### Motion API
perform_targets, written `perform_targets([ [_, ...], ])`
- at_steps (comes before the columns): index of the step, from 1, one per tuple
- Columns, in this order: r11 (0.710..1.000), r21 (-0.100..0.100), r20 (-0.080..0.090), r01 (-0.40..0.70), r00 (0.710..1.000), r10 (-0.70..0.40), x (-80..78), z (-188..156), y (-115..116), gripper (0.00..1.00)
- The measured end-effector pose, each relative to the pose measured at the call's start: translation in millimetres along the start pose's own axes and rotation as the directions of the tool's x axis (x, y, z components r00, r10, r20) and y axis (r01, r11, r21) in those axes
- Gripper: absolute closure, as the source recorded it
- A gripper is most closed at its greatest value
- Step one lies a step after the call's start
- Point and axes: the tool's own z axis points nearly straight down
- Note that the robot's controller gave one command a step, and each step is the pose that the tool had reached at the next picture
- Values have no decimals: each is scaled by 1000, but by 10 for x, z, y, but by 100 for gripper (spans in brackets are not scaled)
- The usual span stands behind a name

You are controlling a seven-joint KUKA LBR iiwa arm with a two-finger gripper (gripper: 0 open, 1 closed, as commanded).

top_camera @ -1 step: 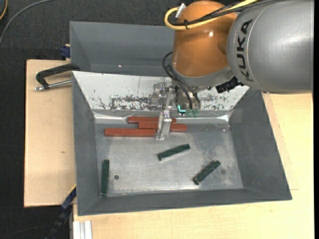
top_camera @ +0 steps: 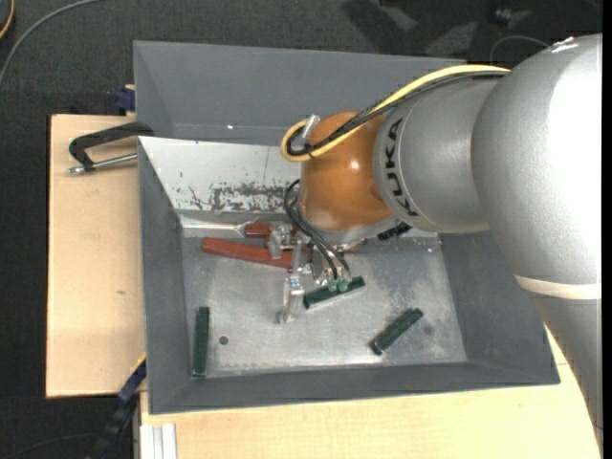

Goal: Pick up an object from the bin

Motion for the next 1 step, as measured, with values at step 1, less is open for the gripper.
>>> perform_targets([
  [1, 991, 0, 7, -132, 991, 132, -121, -26, -655, 0],
])
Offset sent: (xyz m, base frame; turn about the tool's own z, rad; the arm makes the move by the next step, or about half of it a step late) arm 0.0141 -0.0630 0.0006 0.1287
